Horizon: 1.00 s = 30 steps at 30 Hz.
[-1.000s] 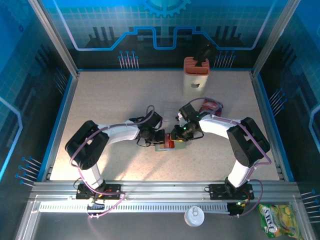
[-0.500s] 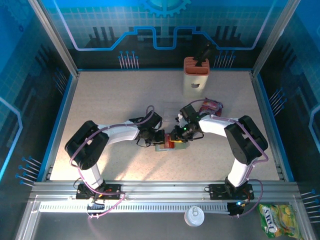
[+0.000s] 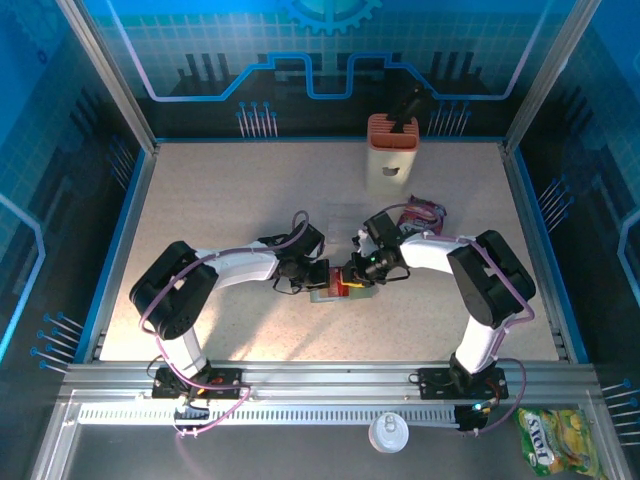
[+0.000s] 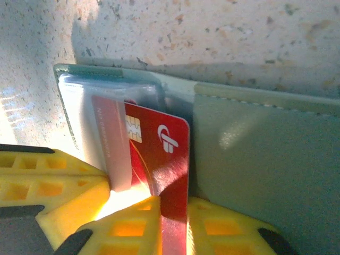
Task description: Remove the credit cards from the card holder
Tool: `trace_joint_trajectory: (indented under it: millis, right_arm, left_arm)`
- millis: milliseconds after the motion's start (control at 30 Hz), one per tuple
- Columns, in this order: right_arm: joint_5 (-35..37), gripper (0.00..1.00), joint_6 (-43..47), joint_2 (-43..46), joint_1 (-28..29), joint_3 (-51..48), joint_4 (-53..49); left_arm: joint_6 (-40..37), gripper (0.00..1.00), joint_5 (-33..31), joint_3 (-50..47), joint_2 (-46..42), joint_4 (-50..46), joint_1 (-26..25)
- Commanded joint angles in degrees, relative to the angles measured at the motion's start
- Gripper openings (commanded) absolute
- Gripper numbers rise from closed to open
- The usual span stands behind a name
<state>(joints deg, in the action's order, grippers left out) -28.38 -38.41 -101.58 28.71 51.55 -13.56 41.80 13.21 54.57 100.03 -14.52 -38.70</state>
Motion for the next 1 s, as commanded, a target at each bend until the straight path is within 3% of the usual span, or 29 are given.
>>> trace_joint_trajectory:
  millis: [0,567,967]
  right_arm:
    - [-1.06,0.13,-0.34,1.95,-0.75,-0.84,0.84]
    - [0.30,0.07,4.41,8.20,-4.81,-2.63,-4.10]
    - [5.41,0.05,18.42,13.97,-5.25,3.31,-14.97]
  left_arm:
    - [-0.67,0.00,-1.57,-1.95,0.51,-4.06,-0.39]
    - [-0.93,0.00,-1.87,-1.40,-0.52,-4.15,-0.41]
    - [-1.59,0.03,-2.46,1.55,-6.25,-4.06,-0.33]
